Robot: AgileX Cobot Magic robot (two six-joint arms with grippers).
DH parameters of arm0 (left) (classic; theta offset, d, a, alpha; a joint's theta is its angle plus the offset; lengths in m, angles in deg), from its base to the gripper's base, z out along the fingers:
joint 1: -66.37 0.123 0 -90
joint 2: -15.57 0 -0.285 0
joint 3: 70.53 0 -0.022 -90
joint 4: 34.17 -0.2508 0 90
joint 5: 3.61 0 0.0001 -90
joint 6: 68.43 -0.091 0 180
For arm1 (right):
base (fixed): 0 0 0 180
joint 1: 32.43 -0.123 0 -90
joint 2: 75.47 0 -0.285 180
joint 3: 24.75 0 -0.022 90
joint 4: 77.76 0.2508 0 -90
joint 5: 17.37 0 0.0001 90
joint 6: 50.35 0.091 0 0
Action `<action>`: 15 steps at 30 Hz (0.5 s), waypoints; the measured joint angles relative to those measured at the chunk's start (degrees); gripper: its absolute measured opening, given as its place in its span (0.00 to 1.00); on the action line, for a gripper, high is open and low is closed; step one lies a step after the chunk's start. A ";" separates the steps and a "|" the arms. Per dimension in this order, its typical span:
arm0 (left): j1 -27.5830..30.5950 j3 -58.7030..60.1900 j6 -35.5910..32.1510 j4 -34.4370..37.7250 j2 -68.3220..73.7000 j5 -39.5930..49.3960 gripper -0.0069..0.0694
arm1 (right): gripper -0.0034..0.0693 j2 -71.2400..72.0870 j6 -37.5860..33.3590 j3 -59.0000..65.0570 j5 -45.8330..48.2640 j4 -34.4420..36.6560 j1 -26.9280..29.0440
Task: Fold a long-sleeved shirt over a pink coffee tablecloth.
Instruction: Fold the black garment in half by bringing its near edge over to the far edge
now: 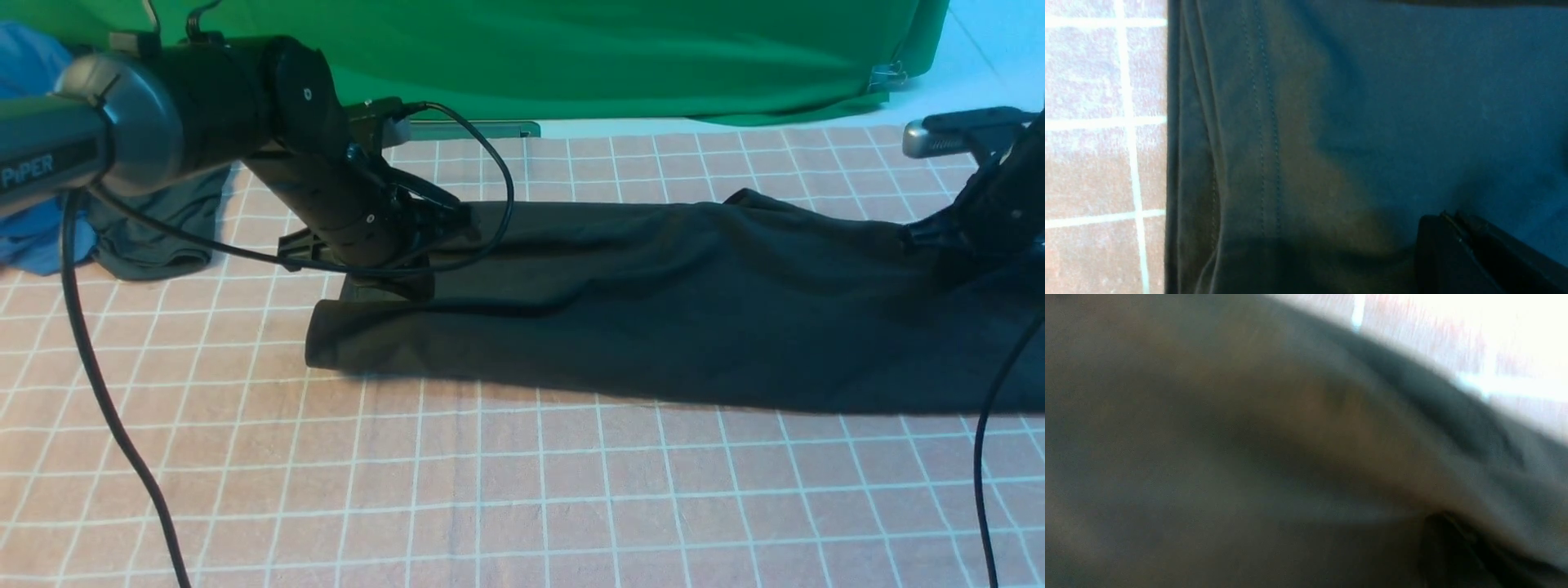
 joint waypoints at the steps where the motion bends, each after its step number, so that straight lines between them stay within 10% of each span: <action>1: 0.00 0.00 0.16 -0.15 0.00 -0.55 0.11 | 0.10 -0.40 0.60 0.05 -2.49 -0.40 0.48; 15: 1.11 -1.60 5.96 -1.87 0.45 -4.95 0.11 | 0.12 6.47 0.91 -4.11 9.84 1.87 1.56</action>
